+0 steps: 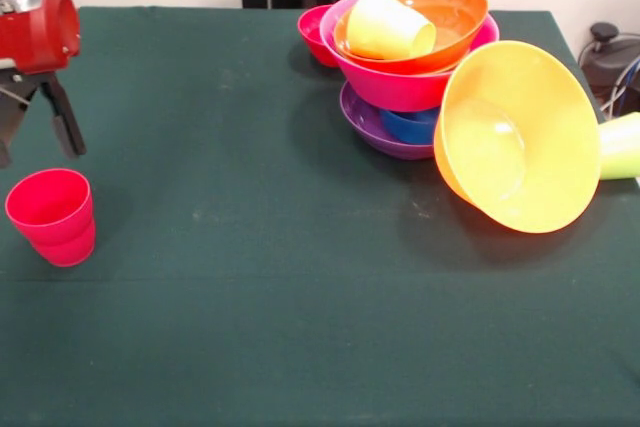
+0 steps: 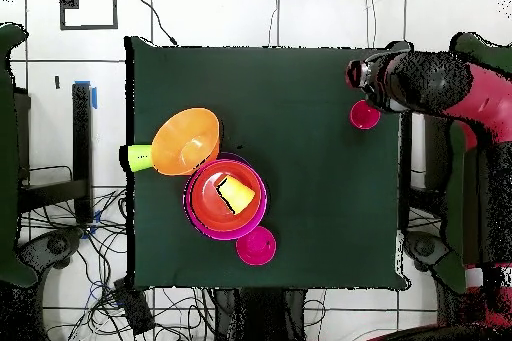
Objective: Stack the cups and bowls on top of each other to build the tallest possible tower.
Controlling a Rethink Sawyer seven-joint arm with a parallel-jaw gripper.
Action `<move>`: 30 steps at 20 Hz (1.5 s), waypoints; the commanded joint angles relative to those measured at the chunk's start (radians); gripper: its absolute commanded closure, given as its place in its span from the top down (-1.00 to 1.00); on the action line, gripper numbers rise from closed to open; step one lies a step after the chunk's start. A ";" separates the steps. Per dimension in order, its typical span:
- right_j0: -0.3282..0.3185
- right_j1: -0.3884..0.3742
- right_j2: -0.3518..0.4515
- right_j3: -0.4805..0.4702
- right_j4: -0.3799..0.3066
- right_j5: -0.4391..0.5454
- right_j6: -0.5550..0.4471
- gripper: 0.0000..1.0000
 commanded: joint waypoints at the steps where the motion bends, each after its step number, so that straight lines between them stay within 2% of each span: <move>1: -0.002 0.005 -0.059 0.159 -0.087 -0.060 -0.120 1.00; 9: -0.007 0.000 -0.088 0.207 -0.099 -0.105 -0.073 1.00; 15: -0.021 0.013 -0.091 0.211 -0.106 -0.127 -0.084 1.00; 30: -0.041 0.066 -0.079 0.161 -0.117 -0.136 -0.123 1.00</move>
